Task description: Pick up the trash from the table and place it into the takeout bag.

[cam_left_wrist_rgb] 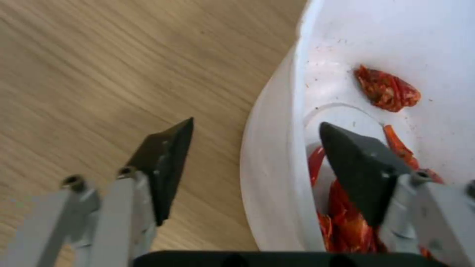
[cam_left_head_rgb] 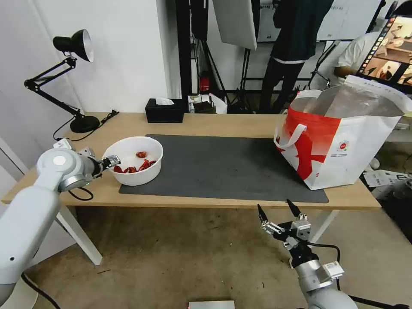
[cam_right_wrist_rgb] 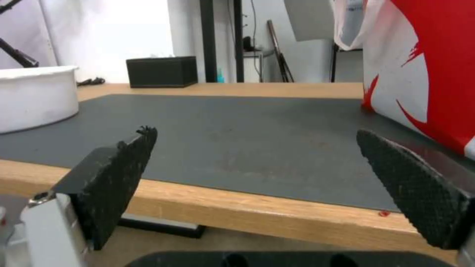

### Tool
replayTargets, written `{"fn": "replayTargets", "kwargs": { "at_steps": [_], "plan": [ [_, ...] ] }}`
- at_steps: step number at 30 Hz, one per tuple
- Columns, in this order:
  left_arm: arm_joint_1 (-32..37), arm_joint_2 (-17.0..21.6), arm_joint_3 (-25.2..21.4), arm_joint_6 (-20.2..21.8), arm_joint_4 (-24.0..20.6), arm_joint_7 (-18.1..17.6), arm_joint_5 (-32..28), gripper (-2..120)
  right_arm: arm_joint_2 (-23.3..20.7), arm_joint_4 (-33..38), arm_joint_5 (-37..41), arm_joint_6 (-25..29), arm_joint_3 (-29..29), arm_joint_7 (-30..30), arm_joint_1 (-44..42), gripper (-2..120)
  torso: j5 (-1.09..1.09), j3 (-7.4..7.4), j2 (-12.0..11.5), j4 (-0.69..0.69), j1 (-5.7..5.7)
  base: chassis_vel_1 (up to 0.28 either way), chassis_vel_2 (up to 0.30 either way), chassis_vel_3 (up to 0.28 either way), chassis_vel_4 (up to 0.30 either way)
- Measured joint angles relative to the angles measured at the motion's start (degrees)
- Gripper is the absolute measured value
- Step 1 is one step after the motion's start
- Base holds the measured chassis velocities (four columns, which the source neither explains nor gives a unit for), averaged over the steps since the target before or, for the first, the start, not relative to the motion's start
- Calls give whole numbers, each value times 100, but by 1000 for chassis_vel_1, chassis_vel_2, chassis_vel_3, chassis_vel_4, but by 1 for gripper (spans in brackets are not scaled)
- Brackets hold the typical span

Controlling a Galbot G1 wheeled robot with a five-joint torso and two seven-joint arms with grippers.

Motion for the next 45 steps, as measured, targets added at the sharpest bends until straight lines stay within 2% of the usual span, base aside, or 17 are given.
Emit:
{"fn": "replayTargets", "kwargs": {
  "at_steps": [9, 11, 13, 15, 16, 18, 25, 27, 28, 31, 32, 34, 35, 37, 38, 40, 45],
  "plan": [
    [79, -5, 20, -108, -69, 3, 48, 37, 0, 0, 0, 0, 0, 0, 0, 100, 1, -1, 0, 1, -1, 0, 0, 0, 0],
    [77, 7, 40, -146, -66, 29, 112, 25, 0, 0, 0, 0, 0, 0, 0, 100, 0, -1, 1, 0, -1, 0, 0, 0, 0],
    [76, 15, 44, -161, -67, 43, 131, 24, 0, 0, 0, 0, 0, 0, 0, 100, -1, -1, 1, 0, -1, 0, 0, 0, 0],
    [79, 33, 46, -176, -93, 54, 140, 11, 0, 0, 0, 0, 0, 0, 0, 100, -2, 0, 0, 0, 0, 0, 0, 0, 0],
    [79, 33, 46, -176, -93, 54, 140, 11, 0, 0, 0, 0, 0, 0, 0, 100, -2, 0, 0, 0, 0, 0, 0, 0, 0],
    [93, 45, 46, -197, -112, 61, 143, 1, 0, 0, 0, 0, 0, 0, 0, 100, -1, 0, 0, 0, 0, 0, 0, 0, 0],
    [132, 94, 7, -329, -211, 260, 255, 0, 0, 0, 0, 0, 0, 0, 0, 100, -2, 0, 1, 0, 0, 0, 0, 0, 0],
    [126, 163, 0, -464, -362, 543, 564, 0, 0, 0, 0, 0, 0, 0, 0, 100, -2, 0, 0, 0, 0, 0, 0, 0, 0],
    [126, 163, 0, -464, -362, 543, 564, 0, 0, 0, 0, 0, 0, 0, 0, 100, -2, 0, 0, 0, 0, 0, 0, 0, 0],
    [31, 389, 186, -649, -708, 1008, 1467, 0, 0, 0, 0, 0, 0, 0, 0, 100, 0, 0, 0, 1, -1, 0, 0, 0, 0],
    [31, 389, 186, -649, -708, 1008, 1467, 0, 0, 0, 0, 0, 0, 0, 0, 100, 0, 0, 0, 1, -1, 0, 0, 0, 0],
    [-203, 488, 481, -948, -946, 1378, 2068, 0, 0, 0, 0, 0, 0, 0, 0, 100, 1, 0, 1, 1, -1, 0, 0, 0, 0],
    [-203, 488, 481, -948, -946, 1378, 2068, 0, 0, 0, 0, 0, 0, 0, 0, 100, 1, 0, 1, 1, -1, 0, 0, 0, 0],
    [-427, 482, 826, -1461, -932, 1848, 2900, 0, 0, 0, 0, 0, 0, 0, 0, 100, 1, 0, 1, -1, 0, 0, 0, 0, 0],
    [-427, 482, 826, -1461, -932, 1848, 2900, 0, 0, 0, 0, 0, 0, 0, 0, 100, 1, 0, 1, -1, 0, 0, 0, 0, 0],
    [-579, 444, 1127, -1780, -844, 2152, 3564, 0, 0, 0, 0, 0, 0, 0, 0, 100, 1, 0, 1, -1, 0, 0, 0, 0, 0],
    [-797, 328, 1538, -1862, -838, 2340, 4039, 0, 0, 0, 0, 0, 0, 0, 0, 100, 0, 0, 1, 0, 0, 0, 0, 0, 0]
  ]
}}
